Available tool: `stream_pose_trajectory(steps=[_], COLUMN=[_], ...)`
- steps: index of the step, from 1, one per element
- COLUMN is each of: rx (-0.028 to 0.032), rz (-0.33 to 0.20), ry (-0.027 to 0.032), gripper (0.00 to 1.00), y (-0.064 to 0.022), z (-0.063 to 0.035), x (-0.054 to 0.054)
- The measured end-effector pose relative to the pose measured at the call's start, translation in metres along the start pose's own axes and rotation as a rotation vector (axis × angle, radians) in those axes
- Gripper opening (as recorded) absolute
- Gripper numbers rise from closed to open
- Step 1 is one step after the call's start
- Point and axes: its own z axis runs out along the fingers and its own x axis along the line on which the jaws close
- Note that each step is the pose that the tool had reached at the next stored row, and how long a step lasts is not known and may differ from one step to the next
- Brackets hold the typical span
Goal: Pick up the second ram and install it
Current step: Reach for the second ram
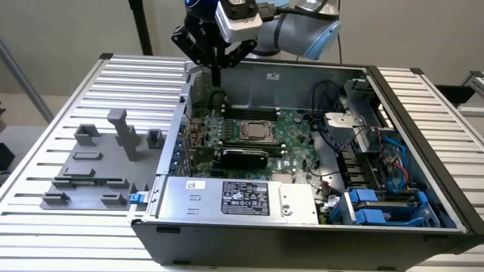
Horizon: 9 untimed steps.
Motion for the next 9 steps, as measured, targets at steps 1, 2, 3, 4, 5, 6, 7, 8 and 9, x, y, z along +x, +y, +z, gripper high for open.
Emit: stream_pose_trajectory(steps=[1, 2, 3, 4, 5, 6, 7, 8, 9], rx=[0.0, 0.0, 0.0001, 0.0, 0.0, 0.0001, 0.0, 0.0001, 0.0001], rz=[0.0, 0.0, 0.0, 0.0, 0.0, 0.0, 0.0, 0.0, 0.0], ry=[0.0, 0.0, 0.0, 0.0, 0.0, 0.0, 0.0, 0.0, 0.0], gripper=[0.0, 0.0, 0.0, 0.0, 0.0, 0.0, 0.0, 0.0, 0.0], y=[-0.0019, -0.004, -0.0059, -0.0078, -0.0097, -0.0115, -0.0134, -0.0152, -0.017], z=[-0.0002, -0.0003, -0.0006, -0.0007, -0.0008, -0.0011, -0.0012, -0.0014, -0.0015], x=[0.004, 0.009, 0.013, 0.017, 0.022, 0.026, 0.031, 0.035, 0.04])
